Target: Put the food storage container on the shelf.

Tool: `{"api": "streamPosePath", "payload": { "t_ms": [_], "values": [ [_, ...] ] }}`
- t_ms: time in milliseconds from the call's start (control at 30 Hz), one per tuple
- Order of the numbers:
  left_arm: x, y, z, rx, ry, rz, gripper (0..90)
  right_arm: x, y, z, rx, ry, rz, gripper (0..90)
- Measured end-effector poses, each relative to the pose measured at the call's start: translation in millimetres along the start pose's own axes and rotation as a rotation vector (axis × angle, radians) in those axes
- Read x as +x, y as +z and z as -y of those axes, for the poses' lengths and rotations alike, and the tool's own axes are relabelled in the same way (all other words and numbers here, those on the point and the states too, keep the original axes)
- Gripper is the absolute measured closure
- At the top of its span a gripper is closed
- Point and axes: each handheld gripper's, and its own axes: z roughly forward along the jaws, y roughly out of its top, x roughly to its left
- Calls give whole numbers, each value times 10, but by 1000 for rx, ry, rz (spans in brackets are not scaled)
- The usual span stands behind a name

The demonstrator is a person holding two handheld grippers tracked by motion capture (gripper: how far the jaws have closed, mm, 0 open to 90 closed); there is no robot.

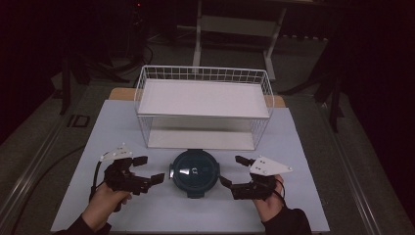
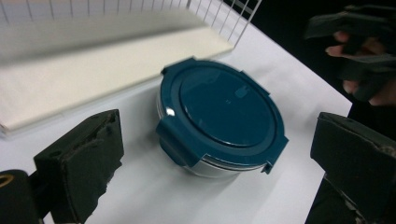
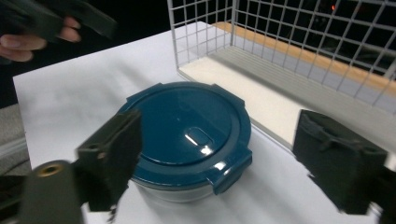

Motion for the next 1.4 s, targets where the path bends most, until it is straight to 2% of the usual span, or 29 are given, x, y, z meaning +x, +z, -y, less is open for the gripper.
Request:
{"api": "streamPosePath", "payload": {
  "t_ms": [67,133,167,200,233,267,300,333,367,400,433,467,533,567,600,667,700,767,833,867,900,933,1033,1100,1200,1233,1300,1333,1400],
  "values": [
    [20,34,3,-1,-13,6,27,29,12,-6,-4,-14,7,131],
    [120,182,9,26,-78,63,28,39,24,-8,8,8,16,116],
    [137,215,10,29,-91,69,31,33,33,-5,8,34,7,112],
    [170,266,11,41,-106,79,32,34,40,-1,3,39,13,106],
    [190,295,12,46,-118,90,32,46,58,1,11,36,38,106],
    [190,295,12,46,-118,90,33,46,58,1,11,36,38,106],
    [229,354,13,61,-145,103,33,52,69,4,15,37,44,105],
    [270,410,14,64,-185,97,33,57,87,16,17,41,36,102],
    [270,410,14,64,-185,97,33,57,87,16,17,41,36,102],
    [302,441,13,71,-212,99,33,72,125,38,33,27,43,102],
    [353,497,13,92,-269,100,34,73,132,46,34,30,39,102],
    [353,497,13,92,-269,100,34,73,132,46,34,30,39,102],
    [397,566,18,142,-317,91,34,66,149,54,44,36,27,103],
    [397,566,18,142,-317,91,35,58,156,55,48,40,24,103],
    [440,613,33,177,-367,101,36,54,157,53,50,43,21,104],
    [449,630,39,186,-379,100,64,52,156,51,49,45,19,119],
    [477,660,57,204,-426,131,74,50,155,52,52,50,11,127],
    [500,684,74,221,-461,130,153,50,158,55,56,49,8,127],
    [513,695,84,231,-470,140,212,52,161,59,59,45,12,127],
    [533,706,99,238,-504,153,247,55,164,61,63,49,8,127],
    [533,706,99,238,-504,153,292,55,164,61,63,49,8,127],
    [554,706,110,241,-533,163,340,53,163,61,63,50,8,132],
    [570,706,121,248,-547,158,415,49,163,60,62,51,11,132],
    [588,708,136,262,-560,162,423,44,165,59,64,57,6,132],
    [599,757,161,287,-584,200,446,42,168,58,65,58,6,133],
    [599,757,161,287,-584,200,453,42,168,58,65,58,6,133],
    [605,785,179,291,-604,242,463,39,174,61,67,62,4,134],
    [609,784,179,292,-600,245,496,32,175,65,70,67,3,135],
    [617,786,184,291,-609,254,504,18,177,70,71,75,2,139]
  ]
}}
